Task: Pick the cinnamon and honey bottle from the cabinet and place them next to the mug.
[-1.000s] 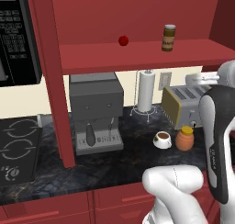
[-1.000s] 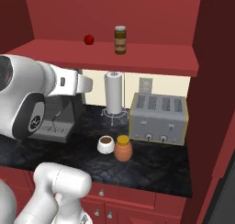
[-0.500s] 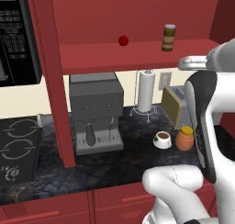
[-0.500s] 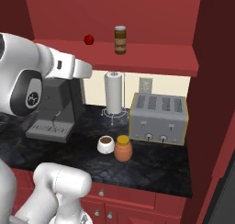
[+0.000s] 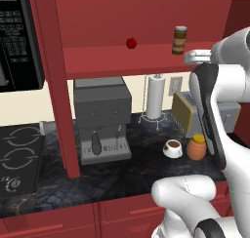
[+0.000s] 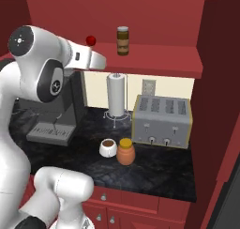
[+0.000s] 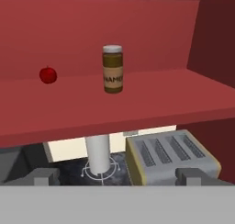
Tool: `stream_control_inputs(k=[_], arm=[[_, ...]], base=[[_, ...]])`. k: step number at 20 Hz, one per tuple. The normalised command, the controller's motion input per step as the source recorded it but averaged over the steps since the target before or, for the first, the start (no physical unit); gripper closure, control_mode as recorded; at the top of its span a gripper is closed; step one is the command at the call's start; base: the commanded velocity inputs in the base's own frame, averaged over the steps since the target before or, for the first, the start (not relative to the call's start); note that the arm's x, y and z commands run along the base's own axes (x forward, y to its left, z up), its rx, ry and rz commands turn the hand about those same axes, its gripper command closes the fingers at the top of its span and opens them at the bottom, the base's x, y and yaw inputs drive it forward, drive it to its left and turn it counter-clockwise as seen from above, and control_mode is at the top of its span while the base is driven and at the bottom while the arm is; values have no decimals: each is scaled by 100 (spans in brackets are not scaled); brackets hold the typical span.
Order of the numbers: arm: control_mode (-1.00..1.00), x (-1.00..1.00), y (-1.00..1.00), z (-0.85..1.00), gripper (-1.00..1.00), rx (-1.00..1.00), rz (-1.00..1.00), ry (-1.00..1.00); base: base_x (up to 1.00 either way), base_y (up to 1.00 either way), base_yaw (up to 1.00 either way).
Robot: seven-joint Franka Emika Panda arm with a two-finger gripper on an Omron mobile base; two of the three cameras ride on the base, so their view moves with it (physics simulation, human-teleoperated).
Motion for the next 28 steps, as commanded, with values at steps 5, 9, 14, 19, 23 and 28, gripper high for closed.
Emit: stream_control_inputs(k=[5,9,14,19,23,28], arm=[[-100,27,-22,24,-100,1,14,1],[-100,27,-9,16,-100,0,12,1],[-100,33,0,0,-100,0,5,0],[-100,26,0,-7,-100,0,0,0],[-100,26,0,0,-100,0,0,0],[-100,33,0,0,-100,-3,-1,0]], base=[[0,0,0],[0,0,0],[0,0,0],[0,0,0],[0,0,0],[0,0,0]])
